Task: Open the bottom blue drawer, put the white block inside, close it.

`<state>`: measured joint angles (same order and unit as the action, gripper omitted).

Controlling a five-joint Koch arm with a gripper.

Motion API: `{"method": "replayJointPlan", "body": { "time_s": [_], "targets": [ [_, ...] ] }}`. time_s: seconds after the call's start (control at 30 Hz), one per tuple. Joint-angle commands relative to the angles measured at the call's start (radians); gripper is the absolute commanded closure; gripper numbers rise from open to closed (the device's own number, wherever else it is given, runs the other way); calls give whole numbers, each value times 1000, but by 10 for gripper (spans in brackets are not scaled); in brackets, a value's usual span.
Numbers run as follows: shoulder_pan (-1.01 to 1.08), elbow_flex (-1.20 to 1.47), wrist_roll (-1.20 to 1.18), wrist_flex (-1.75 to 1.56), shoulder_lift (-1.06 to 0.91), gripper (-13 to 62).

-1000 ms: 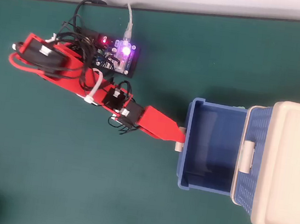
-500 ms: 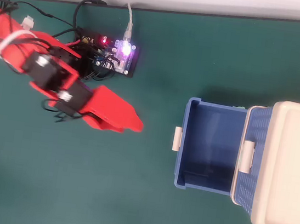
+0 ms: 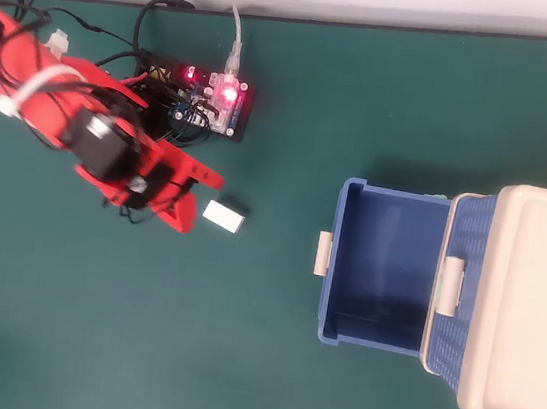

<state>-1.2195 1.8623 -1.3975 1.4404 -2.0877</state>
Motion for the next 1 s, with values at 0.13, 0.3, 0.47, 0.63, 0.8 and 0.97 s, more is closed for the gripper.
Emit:
{"method": "replayJointPlan", "body": {
  "time_s": [0.13, 0.3, 0.47, 0.63, 0.8, 0.97],
  "targets": [
    [8, -6, -38, -28, 141, 159],
    [15, 67, -41, -172, 232, 157],
    [17, 184, -41, -365, 272, 157],
    [17, 239, -41, -434, 295, 159],
    [17, 235, -38, -434, 313, 236],
    [18, 233, -49, -425, 327, 453]
  ]
}}
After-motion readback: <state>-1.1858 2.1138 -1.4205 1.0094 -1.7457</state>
